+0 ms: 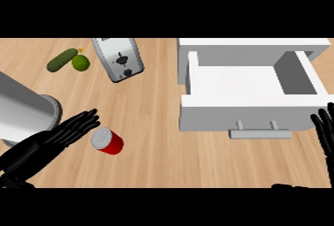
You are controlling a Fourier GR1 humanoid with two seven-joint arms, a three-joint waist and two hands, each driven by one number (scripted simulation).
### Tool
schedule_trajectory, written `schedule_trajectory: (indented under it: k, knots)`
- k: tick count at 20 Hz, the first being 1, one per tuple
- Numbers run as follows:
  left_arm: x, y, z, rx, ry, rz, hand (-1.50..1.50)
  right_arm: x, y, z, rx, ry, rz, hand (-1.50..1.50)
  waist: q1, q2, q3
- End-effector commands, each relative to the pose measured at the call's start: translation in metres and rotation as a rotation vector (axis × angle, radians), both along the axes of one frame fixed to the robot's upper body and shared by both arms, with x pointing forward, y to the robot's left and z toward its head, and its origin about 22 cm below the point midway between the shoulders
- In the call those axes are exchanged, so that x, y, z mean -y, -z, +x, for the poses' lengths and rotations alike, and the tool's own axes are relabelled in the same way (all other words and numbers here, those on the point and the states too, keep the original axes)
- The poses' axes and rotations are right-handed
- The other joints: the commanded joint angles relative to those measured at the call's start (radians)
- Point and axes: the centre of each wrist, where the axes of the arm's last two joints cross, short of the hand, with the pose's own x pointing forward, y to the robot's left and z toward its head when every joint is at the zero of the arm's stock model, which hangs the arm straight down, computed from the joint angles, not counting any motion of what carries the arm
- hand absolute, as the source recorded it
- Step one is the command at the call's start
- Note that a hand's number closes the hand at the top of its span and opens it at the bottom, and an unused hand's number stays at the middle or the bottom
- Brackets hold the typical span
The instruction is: Pick up the can, place it into the drawer and close the drawer
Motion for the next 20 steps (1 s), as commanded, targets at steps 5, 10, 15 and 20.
schedule_trajectory:
  k: [5, 10, 15, 20]
  knots:
    - [-0.012, 0.041, 0.013, -0.008, -0.043, 0.013, -1.50, 0.006, -0.002, -0.014, -0.009, 0.000, -0.020, -1.50, -0.003, 0.000, 0.000]
    - [-0.018, 0.044, 0.031, -0.021, -0.042, 0.030, -1.50, 0.015, 0.008, -0.006, -0.009, -0.001, -0.015, -1.50, -0.002, 0.000, 0.000]
    - [0.000, 0.062, 0.051, 0.001, -0.074, 0.058, -1.50, 0.017, 0.007, 0.014, -0.013, -0.009, 0.007, -1.50, -0.001, 0.001, 0.000]
    - [-0.019, 0.104, 0.050, -0.020, -0.101, 0.064, -1.50, 0.002, 0.029, -0.004, 0.004, -0.020, 0.007, -1.50, -0.004, 0.001, 0.000]
